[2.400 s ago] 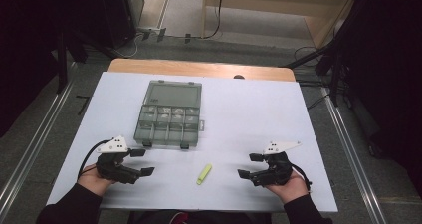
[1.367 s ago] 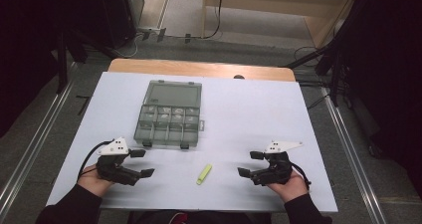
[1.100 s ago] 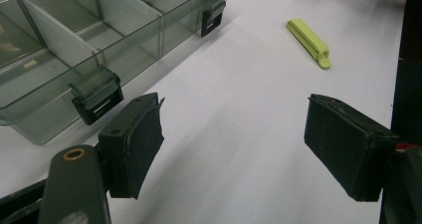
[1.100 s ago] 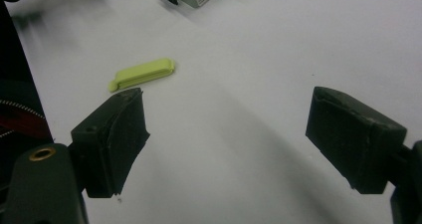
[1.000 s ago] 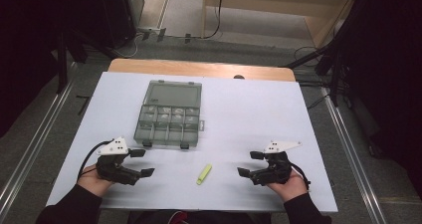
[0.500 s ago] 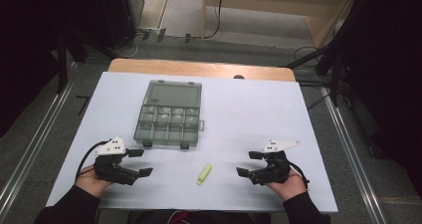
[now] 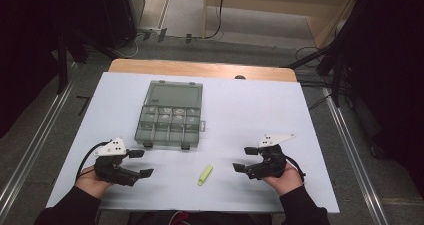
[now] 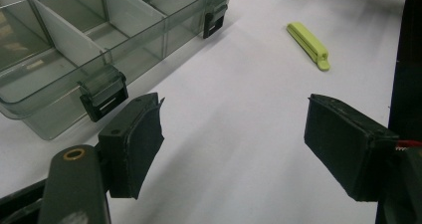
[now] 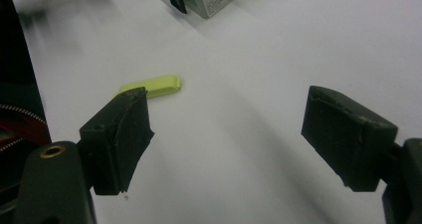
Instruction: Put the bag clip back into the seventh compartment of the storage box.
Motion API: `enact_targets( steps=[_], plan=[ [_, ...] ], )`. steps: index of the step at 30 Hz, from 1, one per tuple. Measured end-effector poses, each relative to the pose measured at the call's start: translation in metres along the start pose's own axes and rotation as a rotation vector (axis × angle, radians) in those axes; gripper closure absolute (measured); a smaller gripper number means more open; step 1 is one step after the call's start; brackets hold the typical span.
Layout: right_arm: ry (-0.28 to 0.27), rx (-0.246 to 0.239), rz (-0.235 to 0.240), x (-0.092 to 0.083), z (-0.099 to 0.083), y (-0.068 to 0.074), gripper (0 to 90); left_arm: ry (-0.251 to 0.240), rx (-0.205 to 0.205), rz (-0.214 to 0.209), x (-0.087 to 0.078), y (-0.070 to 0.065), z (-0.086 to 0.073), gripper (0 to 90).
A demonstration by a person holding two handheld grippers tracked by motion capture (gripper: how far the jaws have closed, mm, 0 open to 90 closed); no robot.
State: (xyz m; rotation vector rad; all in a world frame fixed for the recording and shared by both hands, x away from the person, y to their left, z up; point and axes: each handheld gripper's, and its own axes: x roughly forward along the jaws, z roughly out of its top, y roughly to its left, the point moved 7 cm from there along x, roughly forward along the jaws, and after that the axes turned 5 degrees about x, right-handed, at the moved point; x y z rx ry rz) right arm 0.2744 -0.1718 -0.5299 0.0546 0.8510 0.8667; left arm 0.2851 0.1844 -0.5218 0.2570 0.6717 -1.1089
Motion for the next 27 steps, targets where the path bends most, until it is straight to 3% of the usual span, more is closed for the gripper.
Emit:
enact_targets(
  steps=[27],
  plan=[
    [0.041, -0.067, 0.048, 0.025, 0.026, 0.012, 20.8, 0.003, 0.0, -0.008, 0.002, 0.001, 0.002, 22.3]
  ],
)
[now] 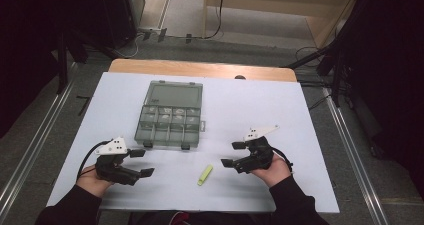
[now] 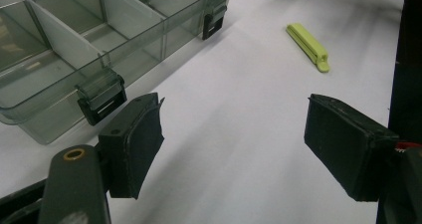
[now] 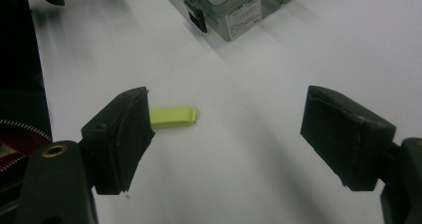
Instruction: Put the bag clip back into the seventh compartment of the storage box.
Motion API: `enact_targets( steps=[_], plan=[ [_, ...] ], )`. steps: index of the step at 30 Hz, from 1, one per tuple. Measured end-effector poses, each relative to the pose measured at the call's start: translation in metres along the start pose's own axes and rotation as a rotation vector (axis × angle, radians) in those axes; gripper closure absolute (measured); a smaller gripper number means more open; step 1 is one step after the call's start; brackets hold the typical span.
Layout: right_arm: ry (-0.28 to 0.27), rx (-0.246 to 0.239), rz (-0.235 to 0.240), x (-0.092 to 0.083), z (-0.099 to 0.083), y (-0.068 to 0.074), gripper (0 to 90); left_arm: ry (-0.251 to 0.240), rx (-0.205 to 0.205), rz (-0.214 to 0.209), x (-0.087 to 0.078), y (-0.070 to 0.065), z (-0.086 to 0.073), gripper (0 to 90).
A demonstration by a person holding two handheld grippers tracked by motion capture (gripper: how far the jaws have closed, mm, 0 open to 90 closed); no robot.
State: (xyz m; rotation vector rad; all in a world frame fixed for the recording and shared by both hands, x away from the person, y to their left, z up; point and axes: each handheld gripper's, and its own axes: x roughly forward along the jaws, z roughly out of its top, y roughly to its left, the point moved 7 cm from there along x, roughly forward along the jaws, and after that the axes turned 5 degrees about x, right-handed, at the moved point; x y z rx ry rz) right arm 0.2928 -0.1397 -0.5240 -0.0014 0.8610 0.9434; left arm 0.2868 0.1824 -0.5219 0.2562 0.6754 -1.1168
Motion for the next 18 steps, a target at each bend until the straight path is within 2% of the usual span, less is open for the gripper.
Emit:
enact_targets(
  steps=[10, 18],
  plan=[
    [0.011, -0.022, 0.016, 0.01, 0.008, 0.004, 20.9, 0.003, 0.006, 0.003, 0.0, 0.0, 0.0, 22.3],
    [0.041, -0.035, 0.028, 0.018, 0.012, 0.011, 20.9, 0.001, 0.005, 0.003, 0.0, 0.0, 0.0, 22.3]
  ],
)
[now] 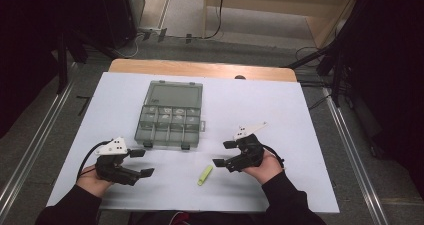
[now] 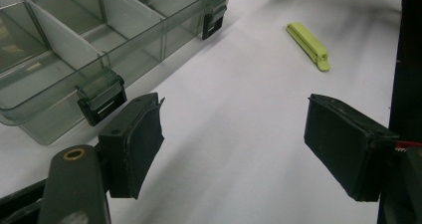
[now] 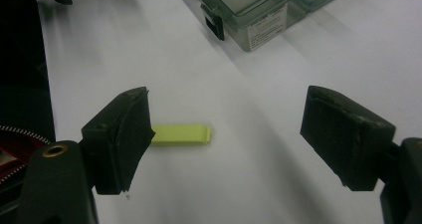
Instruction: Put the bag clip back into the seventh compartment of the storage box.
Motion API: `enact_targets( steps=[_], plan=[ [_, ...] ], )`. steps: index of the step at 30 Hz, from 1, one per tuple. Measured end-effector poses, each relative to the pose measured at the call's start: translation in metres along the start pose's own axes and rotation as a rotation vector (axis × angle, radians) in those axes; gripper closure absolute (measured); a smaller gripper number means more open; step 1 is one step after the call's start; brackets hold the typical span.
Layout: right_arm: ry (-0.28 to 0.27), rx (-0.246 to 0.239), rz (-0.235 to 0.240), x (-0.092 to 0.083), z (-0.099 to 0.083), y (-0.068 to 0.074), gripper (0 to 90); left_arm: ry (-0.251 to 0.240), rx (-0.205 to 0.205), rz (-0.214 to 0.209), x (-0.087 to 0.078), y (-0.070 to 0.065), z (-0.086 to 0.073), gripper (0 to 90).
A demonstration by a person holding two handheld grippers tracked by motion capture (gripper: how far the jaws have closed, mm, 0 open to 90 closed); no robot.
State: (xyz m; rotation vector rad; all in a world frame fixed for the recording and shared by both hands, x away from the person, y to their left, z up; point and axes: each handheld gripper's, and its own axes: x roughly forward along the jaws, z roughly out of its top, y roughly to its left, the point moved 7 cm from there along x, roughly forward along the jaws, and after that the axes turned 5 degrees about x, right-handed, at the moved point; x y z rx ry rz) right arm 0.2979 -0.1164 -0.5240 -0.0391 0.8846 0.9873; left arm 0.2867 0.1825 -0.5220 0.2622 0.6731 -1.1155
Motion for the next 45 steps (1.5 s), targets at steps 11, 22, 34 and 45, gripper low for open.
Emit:
enact_targets(
  steps=[11, 22, 34, 45],
  plan=[
    [0.053, -0.038, 0.032, 0.013, 0.002, 0.009, 20.9, 0.002, 0.004, -0.001, 0.0, 0.0, 0.0, 22.3],
    [0.098, -0.111, 0.09, 0.015, 0.007, 0.018, 21.8, -0.005, 0.003, 0.002, -0.001, 0.0, 0.001, 22.3],
    [0.178, -0.231, 0.121, 0.016, 0.014, 0.021, 21.5, -0.005, 0.003, 0.001, -0.001, 0.0, 0.001, 22.3],
    [0.245, -0.315, 0.164, 0.024, 0.017, 0.025, 21.7, -0.004, 0.005, -0.002, -0.001, 0.0, 0.0, 22.3]
  ],
)
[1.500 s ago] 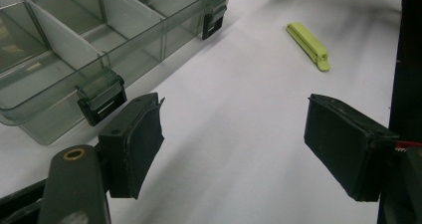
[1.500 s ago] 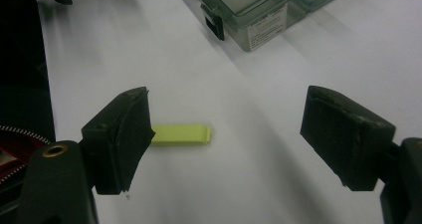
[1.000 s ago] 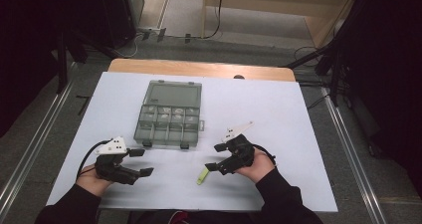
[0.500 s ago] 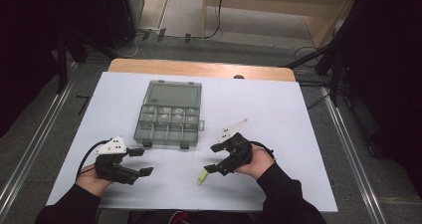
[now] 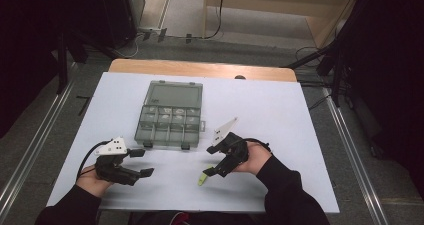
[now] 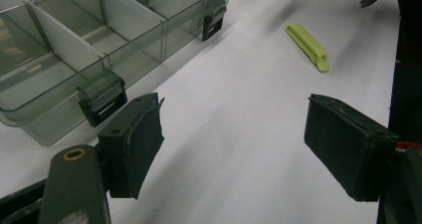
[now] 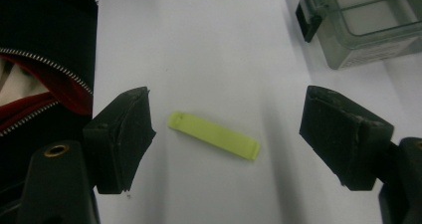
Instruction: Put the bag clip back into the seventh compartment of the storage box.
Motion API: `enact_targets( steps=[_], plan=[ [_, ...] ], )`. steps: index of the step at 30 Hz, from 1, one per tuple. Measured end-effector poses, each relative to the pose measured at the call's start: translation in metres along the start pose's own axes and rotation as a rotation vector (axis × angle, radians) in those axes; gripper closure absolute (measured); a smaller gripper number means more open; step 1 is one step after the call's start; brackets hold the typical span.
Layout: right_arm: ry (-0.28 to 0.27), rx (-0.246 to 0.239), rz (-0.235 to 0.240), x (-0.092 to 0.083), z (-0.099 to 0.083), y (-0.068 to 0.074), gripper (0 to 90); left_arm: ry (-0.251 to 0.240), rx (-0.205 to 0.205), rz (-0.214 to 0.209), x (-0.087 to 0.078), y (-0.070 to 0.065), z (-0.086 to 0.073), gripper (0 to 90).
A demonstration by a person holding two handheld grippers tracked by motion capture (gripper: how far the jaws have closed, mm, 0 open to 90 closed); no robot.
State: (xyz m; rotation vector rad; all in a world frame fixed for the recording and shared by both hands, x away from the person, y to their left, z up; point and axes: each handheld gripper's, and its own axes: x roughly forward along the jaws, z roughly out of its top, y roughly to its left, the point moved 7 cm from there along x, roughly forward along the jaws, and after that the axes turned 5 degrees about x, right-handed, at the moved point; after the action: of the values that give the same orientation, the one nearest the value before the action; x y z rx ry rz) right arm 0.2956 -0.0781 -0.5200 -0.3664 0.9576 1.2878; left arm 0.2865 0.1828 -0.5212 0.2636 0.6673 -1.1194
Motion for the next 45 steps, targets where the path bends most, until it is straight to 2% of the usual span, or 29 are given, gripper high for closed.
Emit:
enact_targets(
  steps=[2, 5, 11, 15, 18, 21, 29, 33, 40, 45],
  plan=[
    [0.005, -0.006, 0.005, 0.001, 0.0, 0.0, 21.8, 0.0, 0.001, 0.0, 0.0, 0.0, 0.0, 22.3],
    [0.018, -0.048, 0.022, 0.004, 0.002, 0.001, 21.9, 0.001, 0.001, 0.002, 0.0, 0.0, 0.0, 22.3],
    [0.047, -0.057, 0.041, 0.012, 0.0, 0.001, 24.2, -0.001, -0.001, 0.002, -0.001, 0.0, 0.0, 22.3],
    [0.054, -0.082, 0.052, 0.016, -0.002, 0.002, 25.2, -0.001, -0.001, 0.001, 0.0, 0.0, 0.0, 22.3],
    [0.053, -0.106, 0.052, 0.017, -0.003, 0.002, 25.7, -0.002, 0.0, -0.001, 0.0, 0.0, 0.0, 22.3],
    [0.042, -0.152, 0.043, 0.018, -0.005, 0.001, 26.2, -0.001, -0.001, 0.001, 0.0, 0.0, 0.0, 22.2],
    [0.067, -0.162, 0.07, 0.024, -0.01, 0.002, 29.6, 0.001, 0.001, -0.001, 0.0, 0.0, 0.0, 22.3],
    [0.067, -0.183, 0.087, 0.027, -0.01, 0.002, 30.1, 0.003, 0.002, 0.001, 0.0, 0.0, 0.0, 22.3],
    [0.088, -0.201, 0.086, 0.031, -0.011, 0.0, 31.7, 0.006, 0.003, 0.001, 0.001, 0.0, 0.0, 22.3],
    [0.096, -0.245, 0.092, 0.033, -0.011, 0.002, 33.5, 0.008, 0.002, 0.001, 0.001, 0.0, -0.001, 22.3]
  ],
)
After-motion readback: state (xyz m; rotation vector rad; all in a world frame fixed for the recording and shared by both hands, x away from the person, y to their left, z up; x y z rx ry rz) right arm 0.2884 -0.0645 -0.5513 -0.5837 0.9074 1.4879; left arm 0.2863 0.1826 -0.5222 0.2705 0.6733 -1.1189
